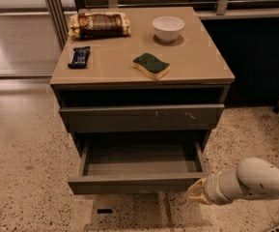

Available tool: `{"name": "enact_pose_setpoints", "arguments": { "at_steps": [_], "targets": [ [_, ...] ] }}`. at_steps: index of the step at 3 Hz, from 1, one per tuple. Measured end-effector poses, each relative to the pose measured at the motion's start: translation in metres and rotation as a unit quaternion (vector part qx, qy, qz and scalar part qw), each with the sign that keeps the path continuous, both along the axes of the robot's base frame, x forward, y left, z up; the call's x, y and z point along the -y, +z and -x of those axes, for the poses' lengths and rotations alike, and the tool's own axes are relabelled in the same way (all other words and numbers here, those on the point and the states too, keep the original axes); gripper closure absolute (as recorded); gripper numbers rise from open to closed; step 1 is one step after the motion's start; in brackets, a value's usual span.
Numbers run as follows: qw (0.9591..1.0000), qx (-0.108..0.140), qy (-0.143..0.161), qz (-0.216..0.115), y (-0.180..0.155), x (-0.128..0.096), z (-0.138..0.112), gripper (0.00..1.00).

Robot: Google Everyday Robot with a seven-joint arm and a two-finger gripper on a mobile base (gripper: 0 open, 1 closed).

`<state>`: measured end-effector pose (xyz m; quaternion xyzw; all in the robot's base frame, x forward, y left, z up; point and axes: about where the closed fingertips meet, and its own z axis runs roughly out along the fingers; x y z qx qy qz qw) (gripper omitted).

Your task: Close middle drawer

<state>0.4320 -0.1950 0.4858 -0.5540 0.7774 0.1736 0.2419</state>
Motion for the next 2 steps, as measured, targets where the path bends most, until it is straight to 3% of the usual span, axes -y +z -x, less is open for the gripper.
{"name": "enact_pose_setpoints", "arguments": {
  "at_steps": [1, 2],
  "targets": [
    [0.9992, 0.009, 0.009, -0.038, -0.0615, -0.0087, -0.002, 1.0],
    [0.9992, 0.01, 0.009, -0.037, -0.0611, -0.0086, -0.0021, 1.0]
  ]
}}
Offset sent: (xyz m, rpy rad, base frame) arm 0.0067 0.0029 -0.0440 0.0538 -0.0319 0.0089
